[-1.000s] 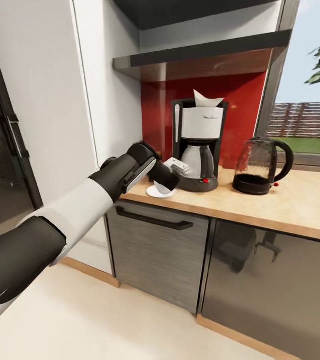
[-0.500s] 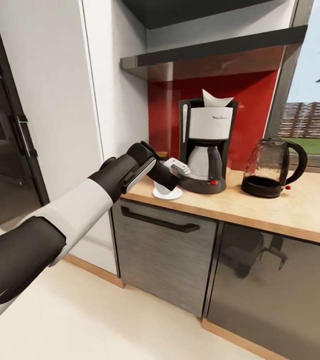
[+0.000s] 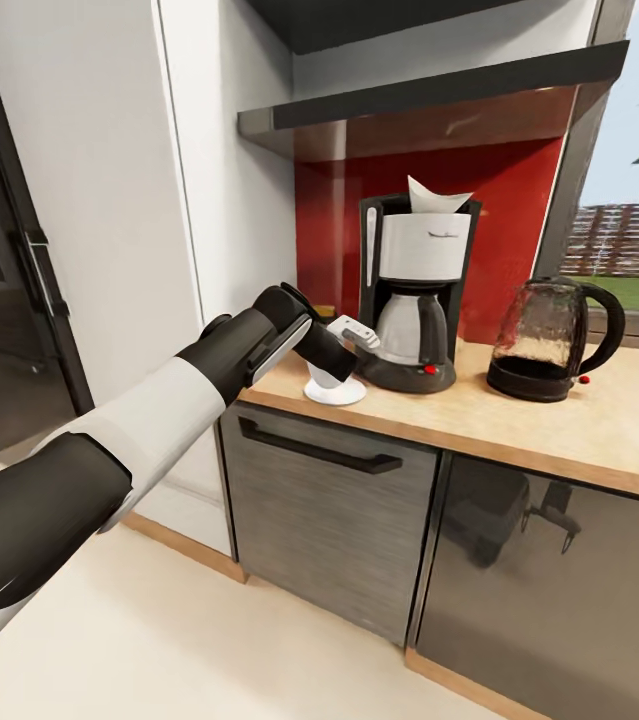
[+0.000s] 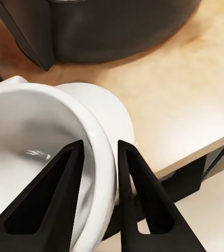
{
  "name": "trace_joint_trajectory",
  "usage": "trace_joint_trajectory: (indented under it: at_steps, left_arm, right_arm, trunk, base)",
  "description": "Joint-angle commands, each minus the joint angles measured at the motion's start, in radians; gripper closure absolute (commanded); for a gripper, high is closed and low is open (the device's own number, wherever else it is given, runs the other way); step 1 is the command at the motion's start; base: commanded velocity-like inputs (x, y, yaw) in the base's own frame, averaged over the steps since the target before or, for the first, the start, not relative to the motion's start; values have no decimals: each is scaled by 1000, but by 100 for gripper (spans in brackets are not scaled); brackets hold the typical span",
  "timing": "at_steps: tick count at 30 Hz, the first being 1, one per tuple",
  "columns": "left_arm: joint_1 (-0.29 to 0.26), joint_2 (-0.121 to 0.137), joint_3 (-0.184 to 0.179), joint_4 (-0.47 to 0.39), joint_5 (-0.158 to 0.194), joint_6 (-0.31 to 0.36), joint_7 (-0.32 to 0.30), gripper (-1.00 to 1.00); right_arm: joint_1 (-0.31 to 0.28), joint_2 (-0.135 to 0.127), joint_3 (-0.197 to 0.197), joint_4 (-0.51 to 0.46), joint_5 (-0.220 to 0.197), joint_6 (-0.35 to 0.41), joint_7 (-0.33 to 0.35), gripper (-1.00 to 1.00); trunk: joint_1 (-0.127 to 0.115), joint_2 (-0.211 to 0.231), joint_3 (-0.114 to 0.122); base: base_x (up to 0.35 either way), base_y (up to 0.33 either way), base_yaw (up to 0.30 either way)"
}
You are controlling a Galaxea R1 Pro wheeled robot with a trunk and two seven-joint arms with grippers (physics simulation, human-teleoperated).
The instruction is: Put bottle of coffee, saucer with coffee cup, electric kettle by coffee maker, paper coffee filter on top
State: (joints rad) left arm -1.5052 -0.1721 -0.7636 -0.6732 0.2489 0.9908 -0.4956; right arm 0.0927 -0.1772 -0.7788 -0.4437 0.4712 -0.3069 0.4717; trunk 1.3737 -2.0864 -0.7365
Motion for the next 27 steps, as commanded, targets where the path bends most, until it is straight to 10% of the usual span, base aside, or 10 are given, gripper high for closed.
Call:
trace_joint_trajectory:
  at_steps: [1,27]
  left_arm:
    - [-1,0,-3,0,3,3,2,100]
    - [-1,0,-2,0,3,3,2,100]
  right_arm:
    - [-1,1,-8,-1,11,-5,6,-100]
    - [-1,1,-8,-1,11,-5,6,-100]
  trunk:
    - [0,0,-1]
    - [0,0,-1]
  base:
    - [69,-20,0]
    - [47,-22,0]
